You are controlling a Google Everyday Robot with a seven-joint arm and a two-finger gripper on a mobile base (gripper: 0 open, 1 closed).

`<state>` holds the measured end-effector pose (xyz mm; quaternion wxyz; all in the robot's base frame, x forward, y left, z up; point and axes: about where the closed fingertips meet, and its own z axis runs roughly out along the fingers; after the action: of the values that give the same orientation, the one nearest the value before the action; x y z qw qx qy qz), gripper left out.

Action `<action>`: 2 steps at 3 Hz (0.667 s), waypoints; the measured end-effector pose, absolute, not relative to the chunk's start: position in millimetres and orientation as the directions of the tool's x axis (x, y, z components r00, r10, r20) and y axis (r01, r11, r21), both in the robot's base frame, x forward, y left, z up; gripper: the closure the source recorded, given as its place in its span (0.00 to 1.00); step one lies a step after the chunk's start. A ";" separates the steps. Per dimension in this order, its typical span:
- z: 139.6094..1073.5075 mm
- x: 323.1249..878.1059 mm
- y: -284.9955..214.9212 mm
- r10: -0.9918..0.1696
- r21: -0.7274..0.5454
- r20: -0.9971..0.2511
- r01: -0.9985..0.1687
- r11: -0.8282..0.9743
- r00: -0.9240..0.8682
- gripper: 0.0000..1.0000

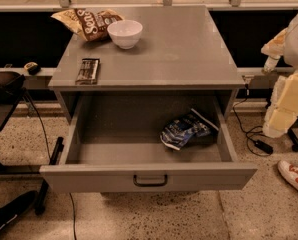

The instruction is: Pick blue chip bag from top drawer and place on counter

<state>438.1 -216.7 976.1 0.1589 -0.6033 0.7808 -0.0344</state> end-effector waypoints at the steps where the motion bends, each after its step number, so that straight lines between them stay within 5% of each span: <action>1: 976.2 438.1 -216.7 -0.953 -0.245 -0.207 -0.931 0.270 -0.222 0.00; 2: 960.9 447.6 -211.0 -0.970 -0.290 -0.164 -0.931 0.222 -0.181 0.00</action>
Offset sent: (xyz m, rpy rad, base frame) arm 0.0310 0.0170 -0.0520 -0.1602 -0.0888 0.1139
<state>447.6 -211.0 960.9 0.1574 -0.6204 0.7658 -0.0618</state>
